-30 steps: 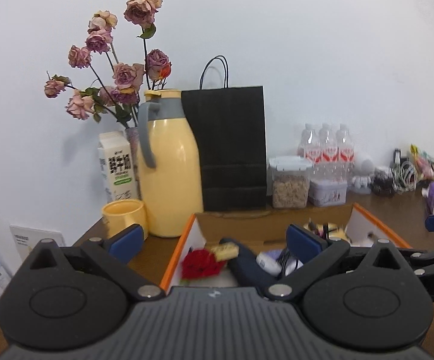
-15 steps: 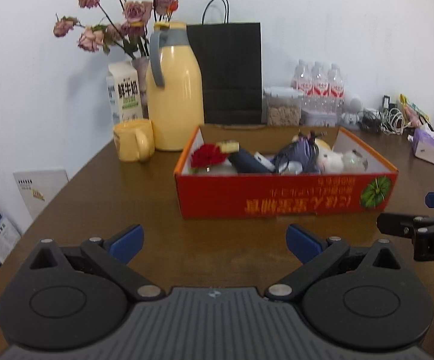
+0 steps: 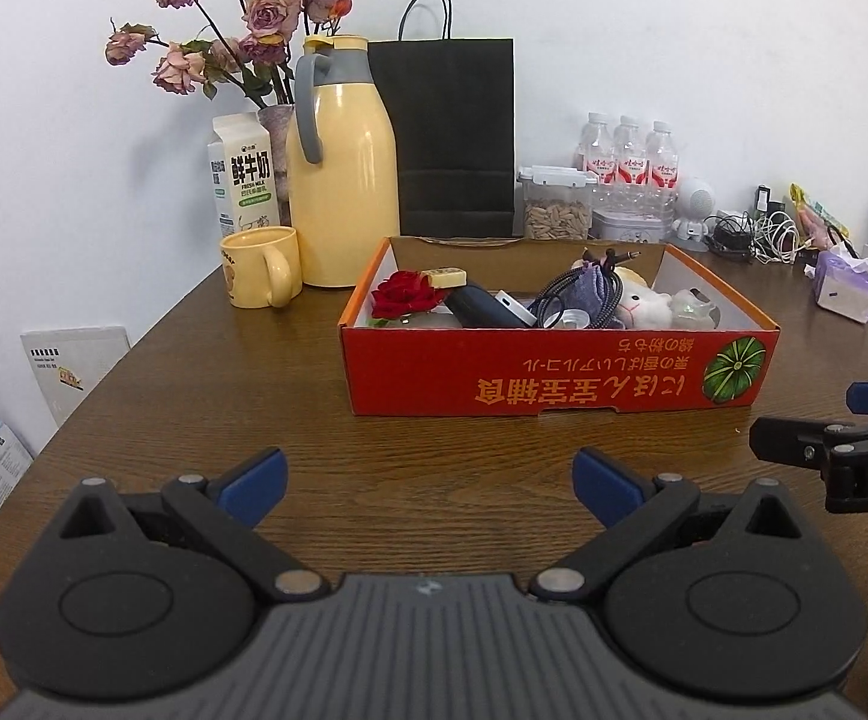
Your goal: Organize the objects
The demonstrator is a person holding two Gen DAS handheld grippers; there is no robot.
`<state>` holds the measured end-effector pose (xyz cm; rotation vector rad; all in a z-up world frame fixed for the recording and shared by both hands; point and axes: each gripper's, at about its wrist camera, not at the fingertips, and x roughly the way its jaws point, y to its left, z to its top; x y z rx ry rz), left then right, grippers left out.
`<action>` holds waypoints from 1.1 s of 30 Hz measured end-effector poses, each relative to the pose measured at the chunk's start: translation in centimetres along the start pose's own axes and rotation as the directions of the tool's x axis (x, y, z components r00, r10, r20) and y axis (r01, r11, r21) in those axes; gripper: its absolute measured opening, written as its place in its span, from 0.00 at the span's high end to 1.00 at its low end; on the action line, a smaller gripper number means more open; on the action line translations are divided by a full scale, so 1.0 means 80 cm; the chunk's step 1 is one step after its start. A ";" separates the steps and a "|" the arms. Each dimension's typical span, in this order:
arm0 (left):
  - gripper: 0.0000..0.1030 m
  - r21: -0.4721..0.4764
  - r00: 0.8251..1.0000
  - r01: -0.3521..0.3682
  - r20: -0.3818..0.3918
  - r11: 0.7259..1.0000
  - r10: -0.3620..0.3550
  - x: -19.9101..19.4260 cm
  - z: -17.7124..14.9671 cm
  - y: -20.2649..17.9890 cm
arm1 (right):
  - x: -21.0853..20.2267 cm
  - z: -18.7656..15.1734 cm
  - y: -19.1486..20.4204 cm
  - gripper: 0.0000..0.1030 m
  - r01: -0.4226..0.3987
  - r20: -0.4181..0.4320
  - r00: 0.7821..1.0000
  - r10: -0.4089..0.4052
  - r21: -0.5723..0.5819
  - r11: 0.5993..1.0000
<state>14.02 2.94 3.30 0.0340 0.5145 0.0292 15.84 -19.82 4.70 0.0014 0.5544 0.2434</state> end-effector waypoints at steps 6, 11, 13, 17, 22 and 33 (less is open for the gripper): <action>0.00 -0.003 1.000 -0.006 -0.001 1.000 0.006 -0.002 -0.002 0.000 | -0.001 -0.001 0.000 0.00 -0.002 0.000 1.000 0.002 0.002 1.000; 0.00 -0.004 1.000 -0.004 -0.001 1.000 0.004 -0.003 -0.002 0.001 | -0.002 0.000 0.000 0.00 -0.008 -0.002 1.000 0.008 0.003 1.000; 0.00 -0.004 1.000 -0.004 0.000 1.000 0.004 -0.003 -0.002 0.001 | -0.002 -0.001 0.001 0.00 -0.006 -0.002 1.000 0.006 0.001 1.000; 0.00 -0.005 1.000 -0.003 0.000 1.000 0.003 -0.004 -0.002 0.002 | -0.002 -0.001 0.001 0.00 -0.006 -0.002 1.000 0.006 0.001 1.000; 0.00 -0.003 1.000 -0.002 0.002 1.000 0.002 -0.004 -0.002 0.002 | -0.003 -0.001 0.001 0.00 -0.007 -0.002 1.000 0.007 0.001 1.000; 0.00 -0.003 1.000 -0.006 0.006 1.000 0.006 -0.008 -0.002 0.002 | -0.003 -0.001 0.001 0.00 -0.006 -0.002 1.000 0.006 0.001 1.000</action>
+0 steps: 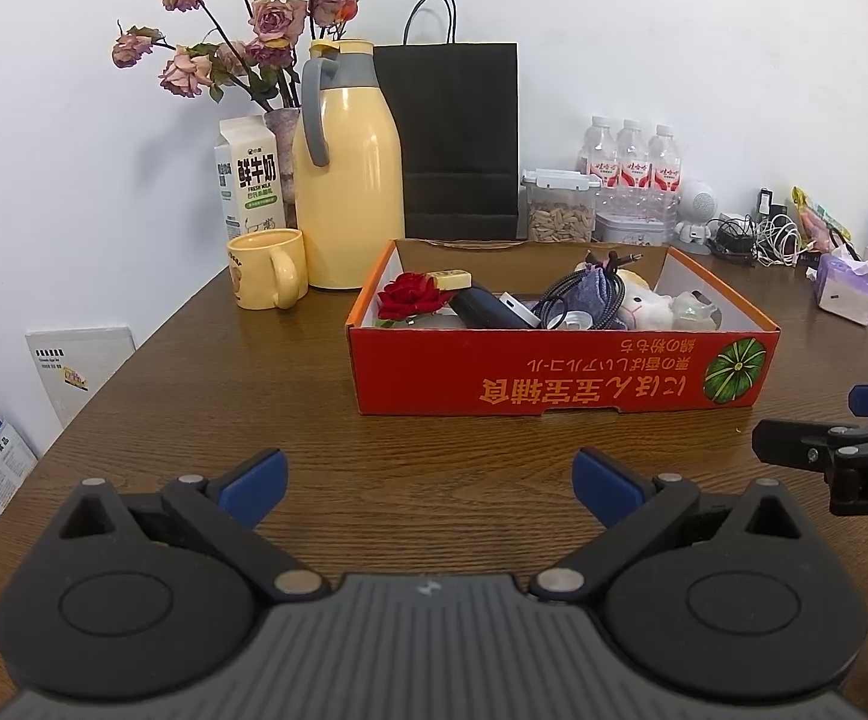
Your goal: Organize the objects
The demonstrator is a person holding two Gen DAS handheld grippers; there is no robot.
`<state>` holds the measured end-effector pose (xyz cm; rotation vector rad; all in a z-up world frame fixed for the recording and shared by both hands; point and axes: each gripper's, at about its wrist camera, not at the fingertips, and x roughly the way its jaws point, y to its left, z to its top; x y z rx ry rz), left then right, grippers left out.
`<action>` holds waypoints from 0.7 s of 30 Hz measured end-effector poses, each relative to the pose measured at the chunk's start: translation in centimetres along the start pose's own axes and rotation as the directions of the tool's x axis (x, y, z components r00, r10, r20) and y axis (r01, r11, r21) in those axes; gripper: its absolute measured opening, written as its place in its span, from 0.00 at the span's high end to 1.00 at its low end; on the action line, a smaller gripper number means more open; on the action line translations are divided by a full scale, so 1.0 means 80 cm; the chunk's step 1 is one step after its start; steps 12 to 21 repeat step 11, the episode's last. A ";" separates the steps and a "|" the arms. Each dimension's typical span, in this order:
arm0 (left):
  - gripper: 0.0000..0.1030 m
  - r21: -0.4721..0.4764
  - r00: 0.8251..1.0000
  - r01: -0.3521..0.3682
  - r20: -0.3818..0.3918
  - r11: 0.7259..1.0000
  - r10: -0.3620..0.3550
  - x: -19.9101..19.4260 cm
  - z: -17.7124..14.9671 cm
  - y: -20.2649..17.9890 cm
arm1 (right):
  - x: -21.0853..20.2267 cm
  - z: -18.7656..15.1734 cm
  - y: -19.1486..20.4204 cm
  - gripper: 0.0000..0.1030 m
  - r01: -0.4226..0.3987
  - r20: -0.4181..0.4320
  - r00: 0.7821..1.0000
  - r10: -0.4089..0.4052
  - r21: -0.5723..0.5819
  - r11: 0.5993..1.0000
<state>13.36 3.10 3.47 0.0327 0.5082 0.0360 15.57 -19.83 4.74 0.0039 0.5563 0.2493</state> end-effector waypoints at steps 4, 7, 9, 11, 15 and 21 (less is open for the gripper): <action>0.00 0.001 1.000 -0.002 -0.001 1.000 0.002 0.000 0.001 0.000 | 0.000 0.000 0.000 0.00 0.000 0.000 1.000 0.000 0.000 1.000; 0.00 0.006 1.000 0.001 -0.004 1.000 -0.001 0.001 0.001 -0.001 | 0.000 0.000 0.000 0.00 0.000 0.000 1.000 0.000 0.000 1.000; 0.00 0.006 1.000 0.005 -0.009 1.000 -0.005 0.002 0.001 -0.001 | 0.000 0.000 0.000 0.00 0.000 0.000 1.000 0.000 -0.001 1.000; 0.00 0.005 1.000 0.006 -0.013 1.000 -0.006 0.003 0.000 -0.002 | 0.000 0.000 0.000 0.00 0.000 0.001 1.000 0.000 0.000 1.000; 0.00 0.005 1.000 0.006 -0.013 1.000 -0.006 0.003 0.000 -0.002 | 0.000 0.000 0.000 0.00 0.000 0.001 1.000 0.000 0.000 1.000; 0.00 0.005 1.000 0.006 -0.013 1.000 -0.006 0.003 0.000 -0.002 | 0.000 0.000 0.000 0.00 0.000 0.001 1.000 0.000 0.000 1.000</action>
